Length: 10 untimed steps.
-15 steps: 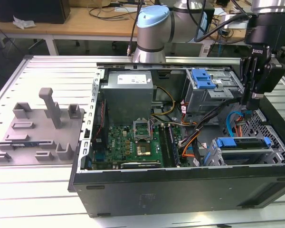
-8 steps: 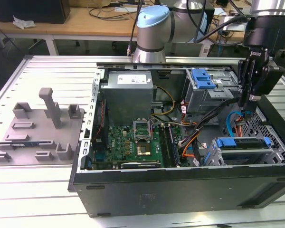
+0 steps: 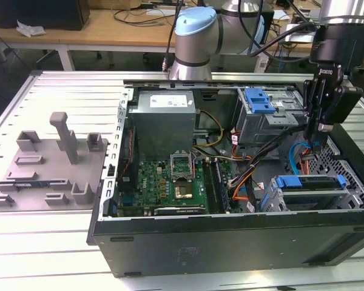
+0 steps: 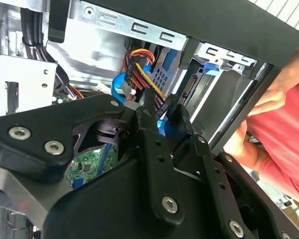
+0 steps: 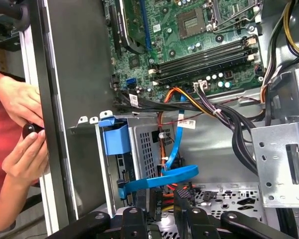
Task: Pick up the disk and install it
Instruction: 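Insert the first disk wire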
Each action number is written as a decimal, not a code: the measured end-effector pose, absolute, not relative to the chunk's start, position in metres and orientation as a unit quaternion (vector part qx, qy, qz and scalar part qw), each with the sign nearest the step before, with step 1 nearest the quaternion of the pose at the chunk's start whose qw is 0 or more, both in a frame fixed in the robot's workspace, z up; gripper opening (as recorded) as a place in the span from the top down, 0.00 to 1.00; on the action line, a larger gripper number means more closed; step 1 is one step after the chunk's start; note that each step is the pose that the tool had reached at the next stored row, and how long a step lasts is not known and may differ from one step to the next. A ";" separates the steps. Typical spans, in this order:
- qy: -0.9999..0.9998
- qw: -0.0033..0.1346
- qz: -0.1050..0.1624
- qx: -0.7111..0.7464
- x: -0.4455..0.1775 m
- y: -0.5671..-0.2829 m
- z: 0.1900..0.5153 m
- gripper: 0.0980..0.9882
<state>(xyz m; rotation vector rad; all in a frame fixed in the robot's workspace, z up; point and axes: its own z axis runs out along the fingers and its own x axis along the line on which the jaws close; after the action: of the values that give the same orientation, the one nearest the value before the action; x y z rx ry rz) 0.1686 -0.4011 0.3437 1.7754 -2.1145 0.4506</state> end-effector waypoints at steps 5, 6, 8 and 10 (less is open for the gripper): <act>-0.745 0.169 0.163 0.625 0.169 -0.398 0.343 0.71; -0.745 0.169 0.164 0.625 0.169 -0.398 0.342 0.71; -0.744 0.169 0.165 0.624 0.169 -0.397 0.342 0.71; -0.743 0.173 0.170 0.623 0.169 -0.398 0.342 0.71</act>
<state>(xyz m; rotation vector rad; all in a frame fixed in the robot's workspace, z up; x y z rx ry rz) 0.1686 -0.3975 0.3416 1.7683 -2.1084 0.4823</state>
